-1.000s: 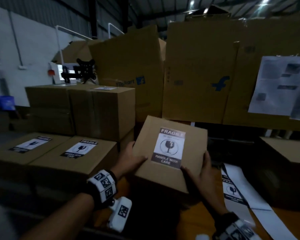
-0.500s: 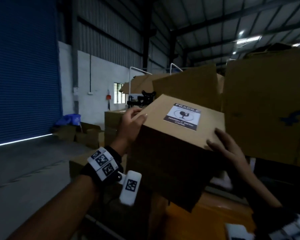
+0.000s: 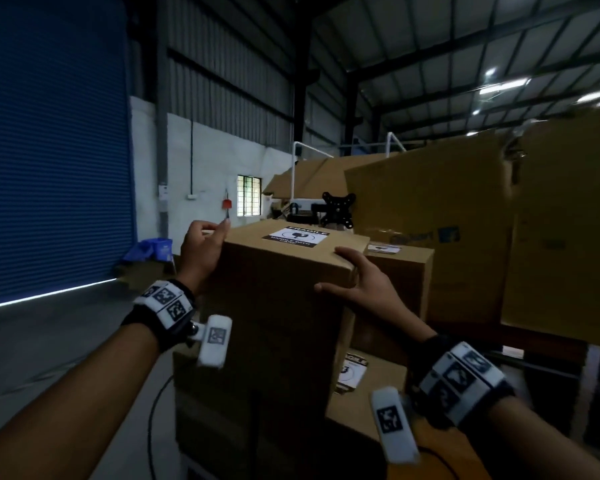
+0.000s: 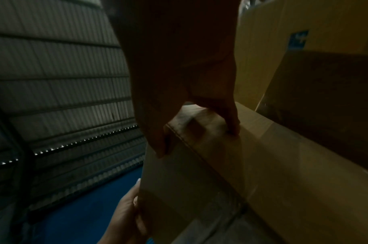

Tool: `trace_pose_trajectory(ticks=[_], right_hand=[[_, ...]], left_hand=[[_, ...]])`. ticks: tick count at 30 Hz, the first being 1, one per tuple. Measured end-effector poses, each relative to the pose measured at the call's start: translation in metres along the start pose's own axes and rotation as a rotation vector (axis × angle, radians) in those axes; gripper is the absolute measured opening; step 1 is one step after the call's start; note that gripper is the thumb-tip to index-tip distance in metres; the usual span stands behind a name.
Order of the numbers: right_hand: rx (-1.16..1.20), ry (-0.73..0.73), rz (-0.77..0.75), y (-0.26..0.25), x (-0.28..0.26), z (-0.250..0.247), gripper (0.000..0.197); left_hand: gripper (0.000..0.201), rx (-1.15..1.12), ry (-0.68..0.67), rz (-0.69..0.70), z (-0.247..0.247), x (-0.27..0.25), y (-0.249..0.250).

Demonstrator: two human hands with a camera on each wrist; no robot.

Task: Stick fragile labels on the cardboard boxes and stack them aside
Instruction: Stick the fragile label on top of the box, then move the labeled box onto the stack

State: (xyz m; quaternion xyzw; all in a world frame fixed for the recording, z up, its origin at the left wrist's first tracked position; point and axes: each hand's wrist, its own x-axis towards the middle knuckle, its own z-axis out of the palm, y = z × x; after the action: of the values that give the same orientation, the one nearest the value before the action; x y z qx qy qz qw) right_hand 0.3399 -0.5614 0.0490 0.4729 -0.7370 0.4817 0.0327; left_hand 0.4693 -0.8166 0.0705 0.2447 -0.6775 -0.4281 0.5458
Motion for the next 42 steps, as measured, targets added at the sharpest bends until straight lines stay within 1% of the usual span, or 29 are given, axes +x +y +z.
trace_pose_trajectory(ticks=[3,5,7,10,14,18,22,24,27,29,30,31,33,35,38,40,42], right_hand=[[-0.027,0.038,-0.002,-0.006,0.030,0.041,0.078],[-0.031,0.061,0.010,-0.008,0.048,0.066,0.076],[-0.031,0.064,0.015,-0.009,0.064,0.088,0.076],[-0.056,0.068,0.007,-0.009,0.082,0.114,0.077],[-0.079,0.041,0.020,-0.009,0.095,0.143,0.074],[-0.117,0.054,-0.019,-0.003,0.102,0.163,0.073],[-0.129,0.044,-0.006,-0.001,0.109,0.167,0.078],[-0.147,0.015,0.002,0.001,0.109,0.165,0.083],[-0.175,-0.070,0.016,0.002,0.105,0.156,0.095],[-0.235,-0.106,0.016,0.002,0.099,0.145,0.099],[-0.264,-0.111,0.013,0.001,0.095,0.138,0.099],[-0.287,-0.106,0.006,0.000,0.089,0.130,0.099],[-0.328,-0.081,-0.024,-0.001,0.073,0.109,0.097],[-0.391,-0.055,-0.042,0.001,0.052,0.084,0.093],[-0.474,0.013,-0.028,0.012,0.010,0.044,0.087],[-0.481,0.075,-0.026,0.021,-0.024,0.016,0.083],[-0.491,0.135,-0.017,0.031,-0.064,-0.011,0.079]], left_hand=[[0.043,-0.001,-0.007,-0.023,-0.018,0.030,-0.028],[0.047,-0.024,-0.046,-0.036,-0.026,0.044,-0.045],[0.050,-0.037,-0.086,-0.037,-0.031,0.055,-0.059],[0.052,-0.045,-0.109,-0.036,-0.038,0.071,-0.080],[0.049,0.015,-0.130,-0.027,-0.044,0.094,-0.113],[0.046,0.081,-0.137,-0.035,-0.043,0.109,-0.140],[0.045,0.201,-0.156,0.012,-0.036,0.112,-0.146],[0.047,0.263,-0.171,0.030,-0.033,0.110,-0.145],[0.056,0.331,-0.124,0.023,-0.032,0.103,-0.140],[0.059,0.388,-0.122,0.013,-0.029,0.089,-0.129],[0.058,0.425,-0.114,0.045,-0.026,0.080,-0.122],[0.057,0.465,-0.091,0.117,-0.022,0.070,-0.114],[0.055,0.497,-0.059,0.315,-0.012,0.046,-0.092],[0.057,0.453,-0.113,0.464,0.003,0.023,-0.073],[0.059,0.392,-0.248,0.614,0.030,-0.021,-0.046],[0.057,0.358,-0.331,0.687,0.048,-0.055,-0.030],[0.057,0.303,-0.437,0.713,0.068,-0.099,-0.013]])
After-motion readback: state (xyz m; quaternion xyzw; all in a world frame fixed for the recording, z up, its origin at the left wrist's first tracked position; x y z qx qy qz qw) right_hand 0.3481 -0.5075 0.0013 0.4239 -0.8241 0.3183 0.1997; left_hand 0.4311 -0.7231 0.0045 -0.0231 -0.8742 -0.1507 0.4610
